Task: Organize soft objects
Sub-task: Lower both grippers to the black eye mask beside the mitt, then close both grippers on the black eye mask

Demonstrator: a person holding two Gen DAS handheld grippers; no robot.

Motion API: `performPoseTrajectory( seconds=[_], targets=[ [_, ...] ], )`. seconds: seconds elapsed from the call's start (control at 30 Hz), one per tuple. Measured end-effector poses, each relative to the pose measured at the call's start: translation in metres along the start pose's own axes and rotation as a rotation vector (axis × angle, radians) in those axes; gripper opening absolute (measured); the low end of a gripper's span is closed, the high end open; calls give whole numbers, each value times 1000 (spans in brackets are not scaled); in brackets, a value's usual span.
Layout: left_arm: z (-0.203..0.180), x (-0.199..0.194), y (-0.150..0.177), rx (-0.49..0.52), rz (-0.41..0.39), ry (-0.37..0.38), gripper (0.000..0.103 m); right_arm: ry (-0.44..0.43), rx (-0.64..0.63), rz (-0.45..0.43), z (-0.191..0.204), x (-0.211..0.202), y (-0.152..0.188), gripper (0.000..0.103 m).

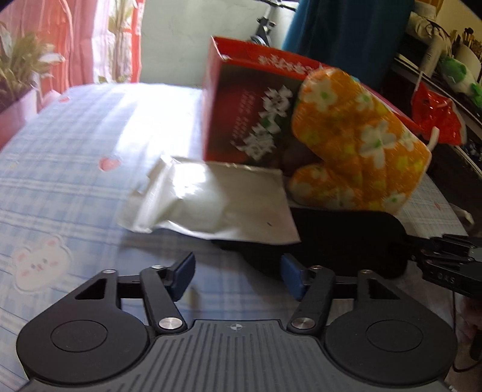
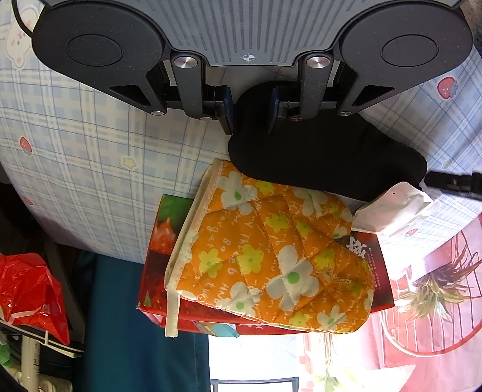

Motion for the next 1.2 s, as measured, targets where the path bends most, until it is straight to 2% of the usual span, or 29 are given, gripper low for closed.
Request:
performPoseTrajectory(
  seconds=[0.07,0.3,0.4,0.47,0.5,0.53,0.57,0.63,0.73,0.93,1.13,1.2],
  targets=[
    [-5,5,2,-1,5,15,57,0,1,-1,0,0,0,21],
    [-8,27,-14,-25,-30,-21,58,-1,-2,-2,2,1,0,21],
    [-16,36,-21,-11,-32,-34,72,0,-4,-5,3,1,0,21],
    [-23,41,-23,20,-35,-48,71,1,-7,-5,5,1,0,21],
    [-26,41,-23,35,-38,-55,63,-1,-9,-5,6,1,0,21],
    [-28,41,-22,48,-39,-73,44,-3,-9,-4,7,1,0,21],
    [-28,40,-21,67,-33,-102,33,-3,-9,-4,7,1,1,21],
    [-25,37,-18,60,-31,-88,21,-13,-3,0,7,0,1,22],
    [-15,31,-17,37,-31,-83,15,-24,2,4,9,-2,2,21],
    [-12,17,-7,70,-17,-106,15,-60,-4,19,16,-8,7,21],
    [-3,1,11,19,-14,-99,15,-77,5,25,21,-12,11,22],
    [-2,1,13,19,-17,-102,15,-77,10,26,21,-10,10,25]
  ],
)
Point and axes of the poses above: each gripper's, at about its wrist camera, not at the fingertips, and x roughly the way its jaws point, z to its left, y to its underside, the point moved 6 cm from there along x, roughly the way its jaws point, and after that the axes turned 8 degrees about x, right-handed, at the moved point
